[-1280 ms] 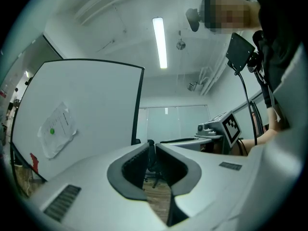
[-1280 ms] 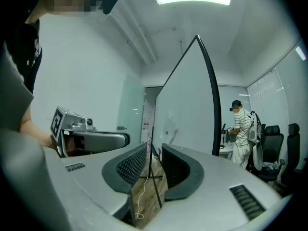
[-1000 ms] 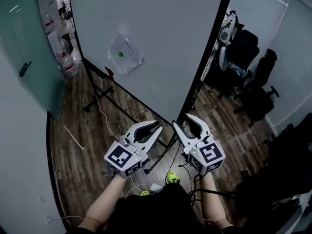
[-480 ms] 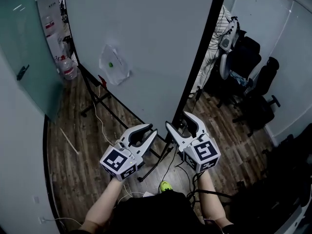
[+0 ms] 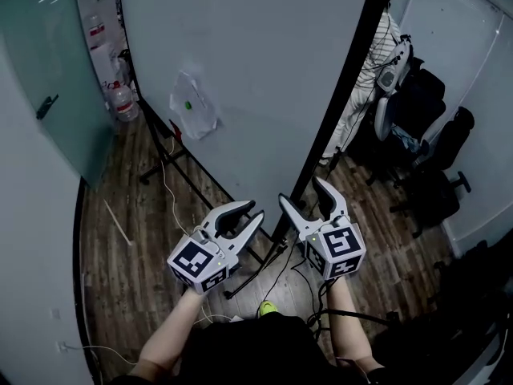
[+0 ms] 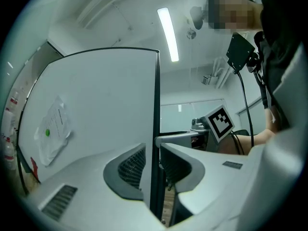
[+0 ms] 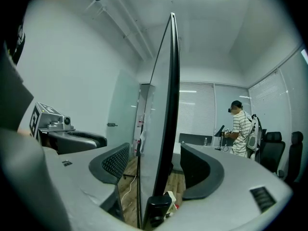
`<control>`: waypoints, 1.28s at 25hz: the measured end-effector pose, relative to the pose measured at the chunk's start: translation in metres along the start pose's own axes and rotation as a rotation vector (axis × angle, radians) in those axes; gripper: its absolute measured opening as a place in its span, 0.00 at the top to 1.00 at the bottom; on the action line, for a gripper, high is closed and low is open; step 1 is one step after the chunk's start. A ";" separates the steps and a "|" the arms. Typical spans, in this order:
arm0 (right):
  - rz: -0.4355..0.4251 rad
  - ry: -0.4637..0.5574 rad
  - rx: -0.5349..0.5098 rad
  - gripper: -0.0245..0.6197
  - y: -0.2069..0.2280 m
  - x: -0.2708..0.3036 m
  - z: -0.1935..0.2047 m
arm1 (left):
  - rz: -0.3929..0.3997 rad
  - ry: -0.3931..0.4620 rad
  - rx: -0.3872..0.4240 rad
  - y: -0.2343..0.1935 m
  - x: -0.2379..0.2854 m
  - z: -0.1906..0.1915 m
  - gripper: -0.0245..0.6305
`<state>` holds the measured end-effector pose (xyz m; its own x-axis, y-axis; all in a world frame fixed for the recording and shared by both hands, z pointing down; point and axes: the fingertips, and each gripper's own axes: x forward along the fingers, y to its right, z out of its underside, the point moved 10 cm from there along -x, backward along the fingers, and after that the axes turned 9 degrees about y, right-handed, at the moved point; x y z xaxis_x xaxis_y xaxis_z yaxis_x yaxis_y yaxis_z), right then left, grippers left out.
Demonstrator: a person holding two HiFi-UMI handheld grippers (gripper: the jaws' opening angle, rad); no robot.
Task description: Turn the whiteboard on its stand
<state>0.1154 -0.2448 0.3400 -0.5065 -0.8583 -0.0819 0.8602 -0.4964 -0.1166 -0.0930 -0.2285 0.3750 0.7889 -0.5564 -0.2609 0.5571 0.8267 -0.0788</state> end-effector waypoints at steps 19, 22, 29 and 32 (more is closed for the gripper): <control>-0.117 -0.035 0.005 0.70 0.023 0.030 0.010 | -0.061 -0.008 0.009 -0.005 0.025 0.007 0.83; -0.123 -0.043 -0.035 0.81 0.022 0.031 0.013 | -0.081 -0.006 0.019 -0.005 0.025 0.009 0.83; -0.171 -0.020 0.086 0.88 0.027 0.037 0.015 | -0.103 -0.023 0.017 -0.011 0.026 0.012 0.88; -0.184 -0.019 0.116 0.89 0.029 0.040 0.014 | -0.106 -0.029 0.015 -0.012 0.027 0.014 0.88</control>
<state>0.1208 -0.2950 0.3471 -0.6554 -0.7535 -0.0513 0.7549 -0.6557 -0.0131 -0.0746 -0.2541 0.3824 0.7324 -0.6428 -0.2244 0.6413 0.7620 -0.0896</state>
